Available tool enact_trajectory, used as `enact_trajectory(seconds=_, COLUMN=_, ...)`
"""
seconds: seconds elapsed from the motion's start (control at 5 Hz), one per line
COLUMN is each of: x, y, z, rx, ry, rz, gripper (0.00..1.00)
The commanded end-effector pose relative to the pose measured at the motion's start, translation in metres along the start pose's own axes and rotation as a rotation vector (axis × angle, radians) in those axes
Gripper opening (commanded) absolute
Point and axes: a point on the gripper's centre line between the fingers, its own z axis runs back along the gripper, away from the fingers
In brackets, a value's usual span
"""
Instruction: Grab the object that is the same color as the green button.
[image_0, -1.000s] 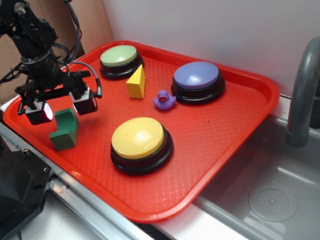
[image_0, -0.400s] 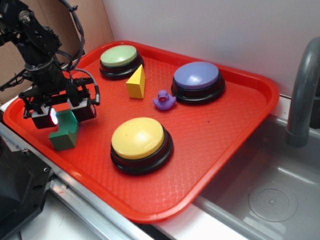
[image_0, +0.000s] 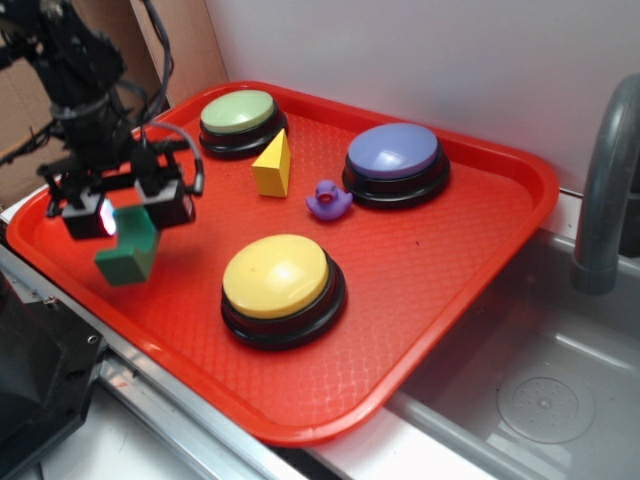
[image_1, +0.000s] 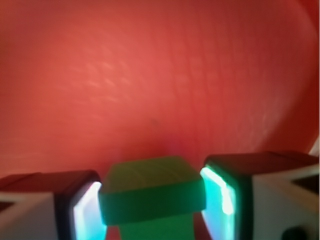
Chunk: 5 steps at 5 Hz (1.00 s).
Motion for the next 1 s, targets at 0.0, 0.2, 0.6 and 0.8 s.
enact_trajectory(seconds=0.0, x=0.002, y=-0.034, z=0.081, rx=0.005, ry=0.006, rz=-0.274, gripper=0.00)
enact_trajectory(seconds=0.2, x=-0.008, y=-0.049, z=0.120, rx=-0.014, ry=-0.050, rz=-0.379, gripper=0.00)
enact_trajectory(seconds=0.6, x=-0.017, y=-0.056, z=0.154, rx=-0.098, ry=-0.068, rz=-0.434, gripper=0.00)
enact_trajectory(seconds=0.8, x=-0.006, y=-0.050, z=0.149, rx=-0.074, ry=-0.065, rz=-0.364, gripper=0.00)
